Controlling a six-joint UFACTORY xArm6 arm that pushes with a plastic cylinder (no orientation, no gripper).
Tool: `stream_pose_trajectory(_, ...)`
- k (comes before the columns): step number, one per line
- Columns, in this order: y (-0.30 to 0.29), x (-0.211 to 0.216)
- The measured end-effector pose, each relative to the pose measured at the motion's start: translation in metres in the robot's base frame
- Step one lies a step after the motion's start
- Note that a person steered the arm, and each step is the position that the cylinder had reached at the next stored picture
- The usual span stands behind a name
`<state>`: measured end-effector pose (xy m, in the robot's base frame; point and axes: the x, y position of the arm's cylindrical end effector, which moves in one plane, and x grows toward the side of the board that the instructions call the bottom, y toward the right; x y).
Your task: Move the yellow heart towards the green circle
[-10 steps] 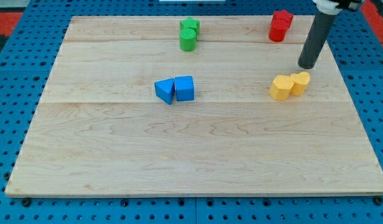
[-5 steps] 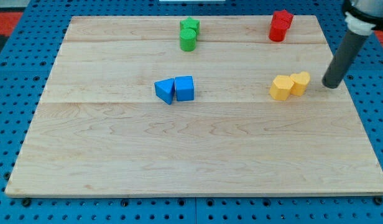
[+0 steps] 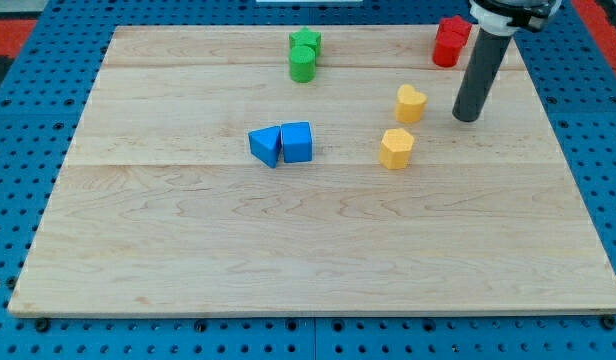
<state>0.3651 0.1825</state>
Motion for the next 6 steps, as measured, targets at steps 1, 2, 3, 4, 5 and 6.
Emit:
stream_pose_trajectory(1,-0.067,-0.003)
stream_pose_trajectory(2,-0.120,-0.015)
stream_pose_trajectory(3,-0.103,-0.042)
stream_pose_trajectory(4,-0.100,-0.054)
stream_pose_trajectory(5,-0.105,-0.059)
stream_pose_trajectory(6,-0.106,-0.066)
